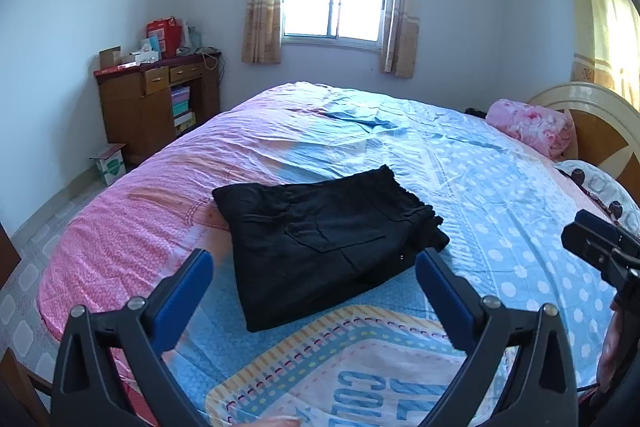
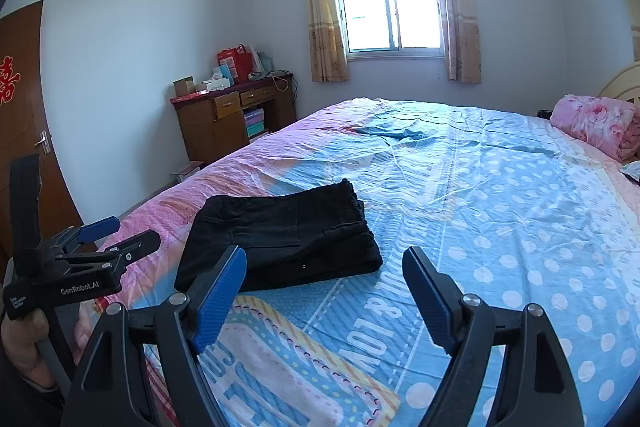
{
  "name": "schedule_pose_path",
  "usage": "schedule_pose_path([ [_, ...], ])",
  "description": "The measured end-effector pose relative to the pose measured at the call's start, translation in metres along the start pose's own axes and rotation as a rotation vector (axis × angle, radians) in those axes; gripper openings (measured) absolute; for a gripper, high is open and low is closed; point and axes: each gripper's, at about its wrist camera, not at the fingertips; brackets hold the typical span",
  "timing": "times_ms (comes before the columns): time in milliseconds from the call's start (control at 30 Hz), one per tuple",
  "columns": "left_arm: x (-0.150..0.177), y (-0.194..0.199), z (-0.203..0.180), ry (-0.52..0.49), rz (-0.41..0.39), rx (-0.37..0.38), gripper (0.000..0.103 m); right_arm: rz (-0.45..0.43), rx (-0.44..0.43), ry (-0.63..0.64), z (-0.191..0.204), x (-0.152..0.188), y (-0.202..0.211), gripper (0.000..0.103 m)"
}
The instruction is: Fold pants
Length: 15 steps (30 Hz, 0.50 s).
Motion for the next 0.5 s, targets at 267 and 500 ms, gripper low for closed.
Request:
schedule_pose_path([
  [267, 0.0017, -0.0041, 0.0044, 0.015, 0.011, -0.023, 0.103, -0.002, -0.003, 0.002, -0.0004, -0.0002, 0.001, 0.082],
  [500, 0.0037, -0.0027, -0.0005, -0.003, 0.0, -0.011, 0.103, 0.007, -0.013, 0.016, 0.0027, 0.0011, 0.0037, 0.082],
])
Point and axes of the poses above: each gripper's, at about its wrist camera, not at the fingertips, and y roughly against the way its jaws point, z to its left, x to its underside, and after that the axes turned 7 degrees about x, right-handed
